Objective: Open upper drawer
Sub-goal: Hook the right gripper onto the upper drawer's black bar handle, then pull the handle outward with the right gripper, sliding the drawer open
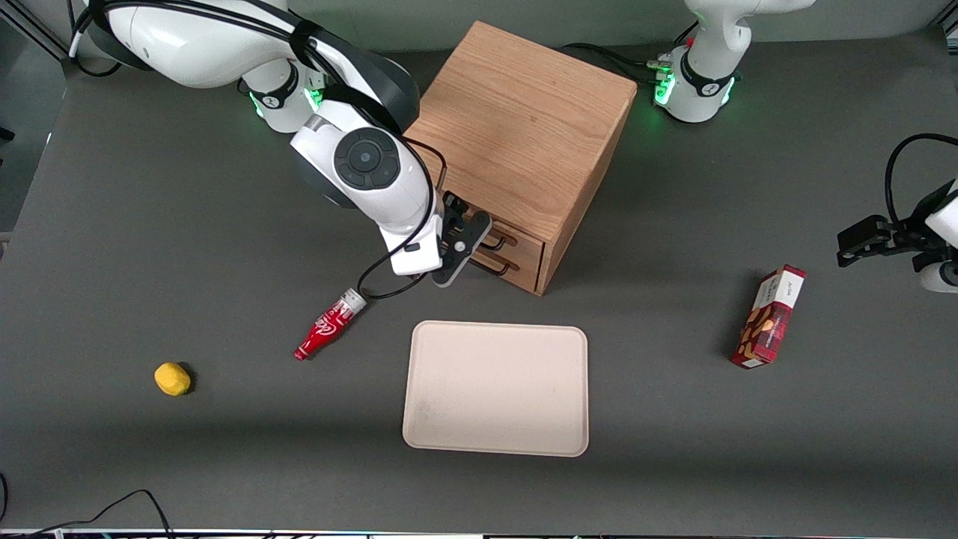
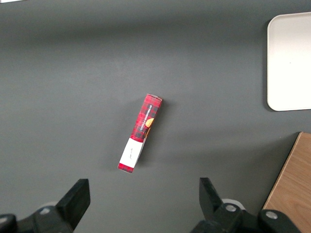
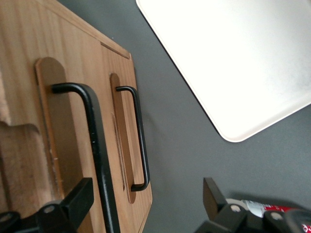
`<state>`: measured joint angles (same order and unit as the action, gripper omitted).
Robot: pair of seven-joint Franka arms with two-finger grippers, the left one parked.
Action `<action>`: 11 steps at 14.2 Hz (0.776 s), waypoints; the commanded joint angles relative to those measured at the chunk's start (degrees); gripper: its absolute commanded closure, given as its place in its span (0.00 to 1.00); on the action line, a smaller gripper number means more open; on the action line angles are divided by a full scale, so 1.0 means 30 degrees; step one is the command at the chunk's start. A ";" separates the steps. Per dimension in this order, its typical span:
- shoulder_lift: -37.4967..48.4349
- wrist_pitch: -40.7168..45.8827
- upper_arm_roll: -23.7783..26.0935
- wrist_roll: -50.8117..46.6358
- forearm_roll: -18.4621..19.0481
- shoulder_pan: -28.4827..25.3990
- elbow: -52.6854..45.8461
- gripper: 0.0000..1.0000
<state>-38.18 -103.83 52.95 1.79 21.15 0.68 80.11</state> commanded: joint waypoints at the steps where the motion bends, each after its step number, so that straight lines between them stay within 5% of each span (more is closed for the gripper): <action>1: 0.0043 -0.0223 0.0076 0.1070 -0.0545 0.0214 0.0014 0.00; 11: -0.0455 -0.2479 -0.2647 0.5199 -0.0457 0.0039 -0.0102 0.00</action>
<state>-39.46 -110.38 46.78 13.85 20.94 0.96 80.33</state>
